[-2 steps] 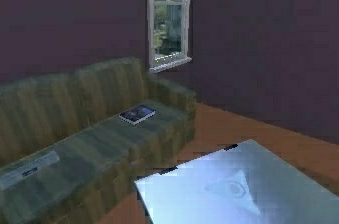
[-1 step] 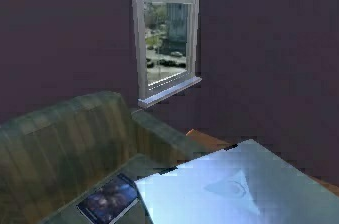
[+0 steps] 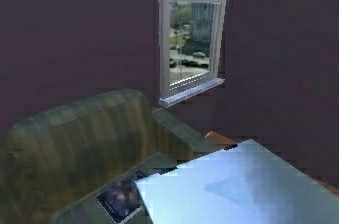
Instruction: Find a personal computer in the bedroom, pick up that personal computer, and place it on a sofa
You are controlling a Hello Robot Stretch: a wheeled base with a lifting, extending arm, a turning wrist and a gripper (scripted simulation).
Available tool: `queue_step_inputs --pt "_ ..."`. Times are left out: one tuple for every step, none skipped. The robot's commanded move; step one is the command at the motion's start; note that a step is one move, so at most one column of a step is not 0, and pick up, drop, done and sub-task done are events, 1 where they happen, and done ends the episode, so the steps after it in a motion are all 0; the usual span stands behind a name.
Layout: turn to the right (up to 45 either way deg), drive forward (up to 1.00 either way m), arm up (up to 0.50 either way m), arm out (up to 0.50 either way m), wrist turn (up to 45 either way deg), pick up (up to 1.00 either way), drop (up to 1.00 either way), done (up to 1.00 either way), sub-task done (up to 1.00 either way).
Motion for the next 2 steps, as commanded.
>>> queue_step_inputs --pt "6.0 0.0 0.0 0.0 0.0 0.0 0.0 0.0 0.0" --pt "6.0 0.0 0.0 0.0 0.0 0.0 0.0 0.0 0.0"
